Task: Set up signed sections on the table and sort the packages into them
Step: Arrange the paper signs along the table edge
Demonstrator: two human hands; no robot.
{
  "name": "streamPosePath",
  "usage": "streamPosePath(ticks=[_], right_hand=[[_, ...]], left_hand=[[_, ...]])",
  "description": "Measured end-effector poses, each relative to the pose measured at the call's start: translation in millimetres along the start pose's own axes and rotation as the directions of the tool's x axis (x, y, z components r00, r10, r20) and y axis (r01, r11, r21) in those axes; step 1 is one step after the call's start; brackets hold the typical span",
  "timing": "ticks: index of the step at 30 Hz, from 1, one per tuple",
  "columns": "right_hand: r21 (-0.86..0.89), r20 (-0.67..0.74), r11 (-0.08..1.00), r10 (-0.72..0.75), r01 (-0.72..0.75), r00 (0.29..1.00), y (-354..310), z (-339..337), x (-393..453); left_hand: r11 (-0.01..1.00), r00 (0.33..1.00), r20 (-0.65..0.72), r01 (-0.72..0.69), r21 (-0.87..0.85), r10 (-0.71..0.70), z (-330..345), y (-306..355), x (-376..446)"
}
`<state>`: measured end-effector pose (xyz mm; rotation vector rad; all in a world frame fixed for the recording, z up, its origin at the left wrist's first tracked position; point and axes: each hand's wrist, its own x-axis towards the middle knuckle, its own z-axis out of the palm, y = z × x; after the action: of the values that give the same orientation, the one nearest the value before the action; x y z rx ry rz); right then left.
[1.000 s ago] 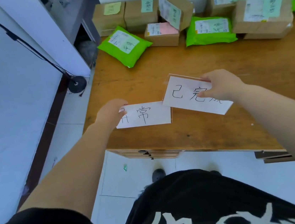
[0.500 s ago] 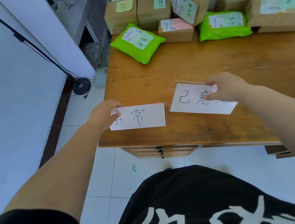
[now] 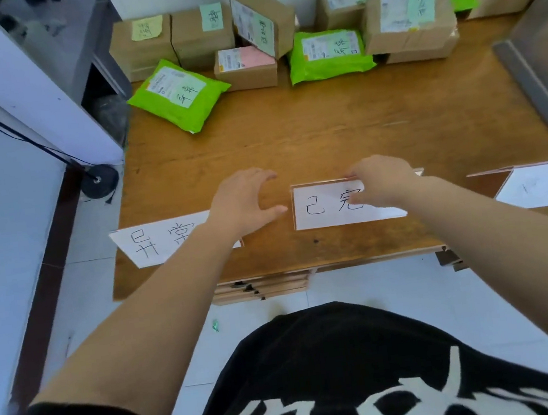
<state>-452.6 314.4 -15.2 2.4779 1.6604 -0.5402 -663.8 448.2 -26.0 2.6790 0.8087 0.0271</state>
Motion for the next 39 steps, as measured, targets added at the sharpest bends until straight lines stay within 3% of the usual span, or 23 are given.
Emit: streamPosePath(ticks=[6, 13, 27, 32, 39], right_hand=[[-0.049, 0.034, 0.997, -0.061, 0.062, 0.998, 26, 12, -12], [-0.068, 0.032, 0.989, -0.127, 0.129, 0.991, 44, 25, -12], [-0.096, -0.001, 0.967, -0.237, 0.236, 0.971, 73, 17, -13], [-0.057, -0.109, 0.985, -0.17, 0.165, 0.979, 118, -19, -29], [-0.117, -0.355, 0.992, 0.006, -0.051, 0.935, 196, -65, -62]], left_hand=[[0.989, 0.985, 0.131, -0.12, 0.088, 0.108, 33, 74, 34], [0.99, 0.976, 0.208, -0.085, 0.117, 0.059, 48, 102, 43], [0.995, 0.973, 0.224, 0.041, 0.087, -0.06, 40, 136, 49], [1.0, 0.983, 0.181, 0.003, 0.016, -0.006, 19, 173, 77], [0.976, 0.993, 0.027, -0.119, 0.18, 0.116, -1, 248, 130]])
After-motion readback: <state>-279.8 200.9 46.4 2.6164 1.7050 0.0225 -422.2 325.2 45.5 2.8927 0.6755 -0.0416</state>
